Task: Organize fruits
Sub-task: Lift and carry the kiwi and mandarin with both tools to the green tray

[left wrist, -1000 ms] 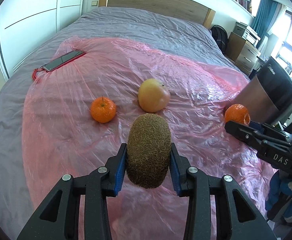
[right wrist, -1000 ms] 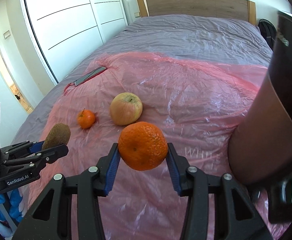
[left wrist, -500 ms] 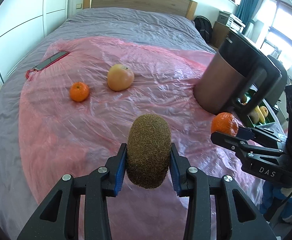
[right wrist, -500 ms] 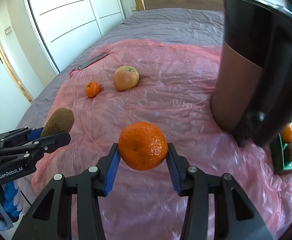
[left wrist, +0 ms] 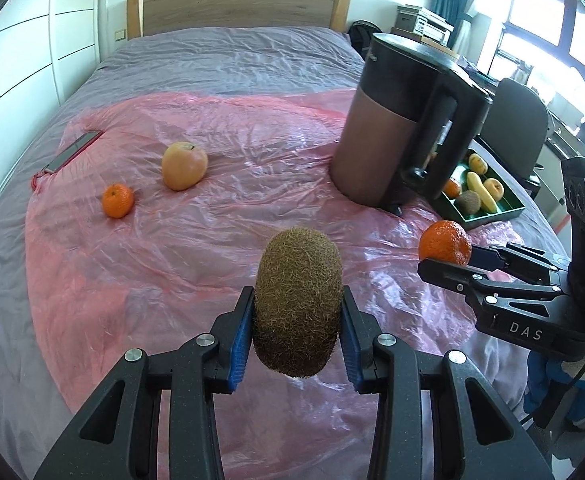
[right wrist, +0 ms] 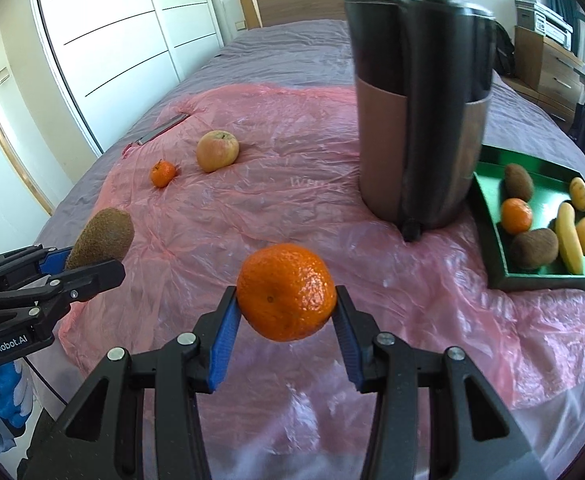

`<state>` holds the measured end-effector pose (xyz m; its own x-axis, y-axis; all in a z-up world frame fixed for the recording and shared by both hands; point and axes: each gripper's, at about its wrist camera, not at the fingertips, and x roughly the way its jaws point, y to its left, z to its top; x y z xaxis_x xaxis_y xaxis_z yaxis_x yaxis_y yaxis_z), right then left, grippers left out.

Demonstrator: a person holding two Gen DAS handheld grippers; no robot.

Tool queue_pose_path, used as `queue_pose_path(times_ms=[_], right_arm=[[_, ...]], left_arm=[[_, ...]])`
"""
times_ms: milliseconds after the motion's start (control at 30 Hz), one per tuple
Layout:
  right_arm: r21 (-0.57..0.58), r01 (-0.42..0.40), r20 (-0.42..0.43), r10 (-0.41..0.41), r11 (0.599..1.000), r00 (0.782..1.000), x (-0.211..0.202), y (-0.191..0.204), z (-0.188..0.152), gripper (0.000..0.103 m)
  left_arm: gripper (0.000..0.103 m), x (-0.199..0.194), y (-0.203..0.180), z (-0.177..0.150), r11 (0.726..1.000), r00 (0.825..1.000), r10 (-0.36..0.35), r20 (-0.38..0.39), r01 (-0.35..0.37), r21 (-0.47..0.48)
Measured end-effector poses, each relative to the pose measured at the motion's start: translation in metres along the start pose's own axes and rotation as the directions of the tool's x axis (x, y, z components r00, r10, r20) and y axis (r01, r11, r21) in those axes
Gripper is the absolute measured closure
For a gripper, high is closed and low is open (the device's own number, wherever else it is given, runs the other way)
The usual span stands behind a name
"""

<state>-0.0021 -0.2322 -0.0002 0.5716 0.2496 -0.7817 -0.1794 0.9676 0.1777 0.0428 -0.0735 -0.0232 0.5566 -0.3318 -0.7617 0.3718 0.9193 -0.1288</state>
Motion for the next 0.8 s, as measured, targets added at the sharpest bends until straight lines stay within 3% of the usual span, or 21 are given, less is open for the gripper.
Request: queue_pose_path(times_ms=[800], right_arm=[[0.185, 0.144, 0.059, -0.158, 0.972, 0.986, -0.062, -0.126, -0.037, 0.04]], left_arm=[[0.069, 0.012, -0.113, 0.013, 0.977, 0.994, -0.089, -0.06, 0.099, 0.19]])
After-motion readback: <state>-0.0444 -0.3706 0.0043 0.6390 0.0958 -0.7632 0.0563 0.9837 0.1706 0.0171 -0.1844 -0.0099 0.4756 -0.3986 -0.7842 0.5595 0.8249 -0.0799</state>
